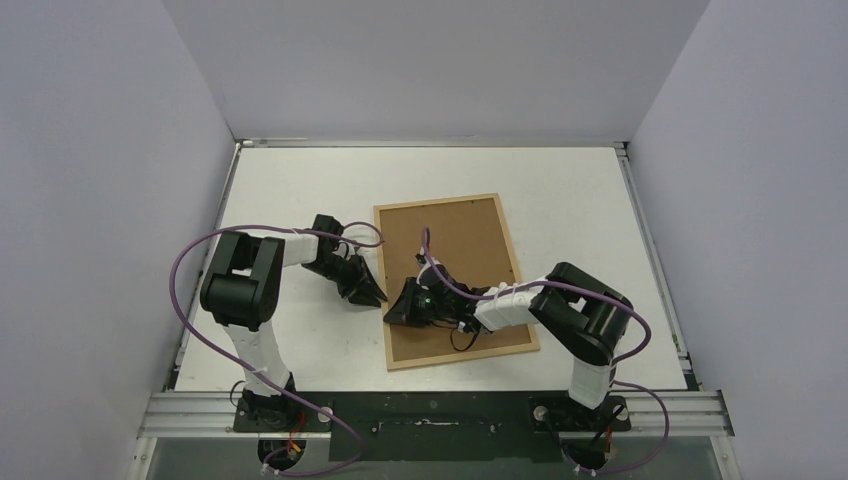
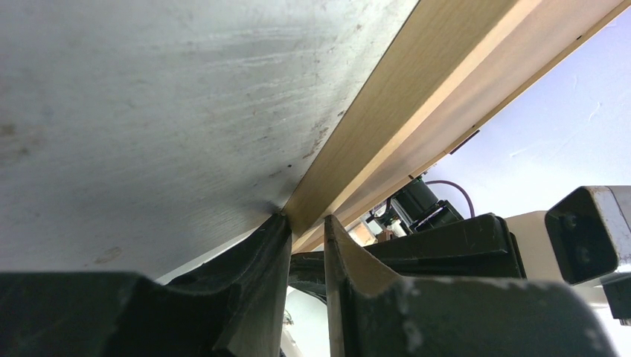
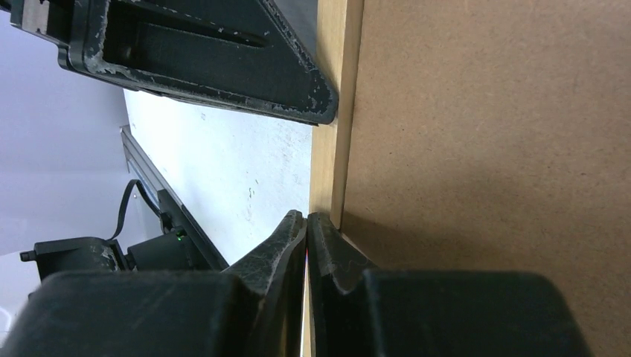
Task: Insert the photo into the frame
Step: Install the photo frame at the center of the board.
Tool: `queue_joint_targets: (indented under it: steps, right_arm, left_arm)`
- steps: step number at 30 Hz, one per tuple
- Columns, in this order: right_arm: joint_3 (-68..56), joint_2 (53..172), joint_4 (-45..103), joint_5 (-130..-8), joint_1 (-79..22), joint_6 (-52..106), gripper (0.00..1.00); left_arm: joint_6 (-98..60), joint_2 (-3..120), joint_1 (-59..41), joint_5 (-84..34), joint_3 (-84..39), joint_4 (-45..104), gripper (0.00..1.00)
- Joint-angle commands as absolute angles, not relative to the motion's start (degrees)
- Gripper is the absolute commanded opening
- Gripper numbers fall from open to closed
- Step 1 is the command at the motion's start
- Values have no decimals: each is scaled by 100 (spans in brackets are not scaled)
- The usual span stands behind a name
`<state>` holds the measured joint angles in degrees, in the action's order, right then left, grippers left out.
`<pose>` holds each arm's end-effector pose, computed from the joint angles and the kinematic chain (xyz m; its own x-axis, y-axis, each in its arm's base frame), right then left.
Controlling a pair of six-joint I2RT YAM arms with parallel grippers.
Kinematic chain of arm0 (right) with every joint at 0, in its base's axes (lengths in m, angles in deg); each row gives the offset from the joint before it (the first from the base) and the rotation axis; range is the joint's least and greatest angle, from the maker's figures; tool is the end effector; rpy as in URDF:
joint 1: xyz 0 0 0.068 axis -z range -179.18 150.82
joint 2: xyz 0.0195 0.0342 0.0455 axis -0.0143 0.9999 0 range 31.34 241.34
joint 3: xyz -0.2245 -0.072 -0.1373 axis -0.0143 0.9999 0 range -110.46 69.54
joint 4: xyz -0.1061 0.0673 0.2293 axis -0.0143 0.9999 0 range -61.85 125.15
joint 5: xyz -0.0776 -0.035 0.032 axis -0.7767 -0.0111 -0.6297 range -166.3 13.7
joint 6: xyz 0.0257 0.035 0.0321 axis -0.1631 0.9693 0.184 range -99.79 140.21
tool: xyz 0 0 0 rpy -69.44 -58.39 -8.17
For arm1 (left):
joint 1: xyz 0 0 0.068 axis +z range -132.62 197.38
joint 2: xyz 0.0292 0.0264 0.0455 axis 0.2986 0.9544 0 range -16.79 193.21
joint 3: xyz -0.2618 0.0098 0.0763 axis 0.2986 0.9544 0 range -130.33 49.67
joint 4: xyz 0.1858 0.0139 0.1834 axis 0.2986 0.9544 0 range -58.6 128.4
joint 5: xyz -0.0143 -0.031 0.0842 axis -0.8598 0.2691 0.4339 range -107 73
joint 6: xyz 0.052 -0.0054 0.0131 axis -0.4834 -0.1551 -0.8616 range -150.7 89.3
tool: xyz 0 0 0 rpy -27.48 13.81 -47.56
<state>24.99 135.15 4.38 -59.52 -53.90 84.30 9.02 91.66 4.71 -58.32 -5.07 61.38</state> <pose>0.1925 0.2899 0.1271 -0.9717 0.1177 -0.2050 -0.0992 0.5840 0.8057 0.2954 -0.0905 0.1020 -0.8964 -0.2905 0.3348 -0.4386 0.6906 -0.5750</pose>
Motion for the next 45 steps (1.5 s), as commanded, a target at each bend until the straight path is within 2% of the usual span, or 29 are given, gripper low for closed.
queue_joint_targets:
  steps: [1, 28, 33, 37, 45]
  right_arm:
    - [2578, 13560, 317, -6046, -5359, 8510, 5]
    - [2952, 13420, 188, -5881, -5271, 8530, 7]
    - [3103, 13100, -393, -5991, -5271, 8497, 9]
    - [3311, 12938, -1099, -6023, -5271, 8506, 7]
    - [3216, 13353, -1628, -5876, -5326, 8678, 5]
  left_arm:
    - [588, 9641, 336, -4101, -205, 6199, 22]
    - [604, 9759, 340, -4029, -188, 6180, 22]
    - [609, 9760, 332, -4029, -180, 6173, 21]
    - [627, 9790, 340, -4046, -187, 6142, 20]
    - [643, 9818, 328, -4055, -165, 6120, 19]
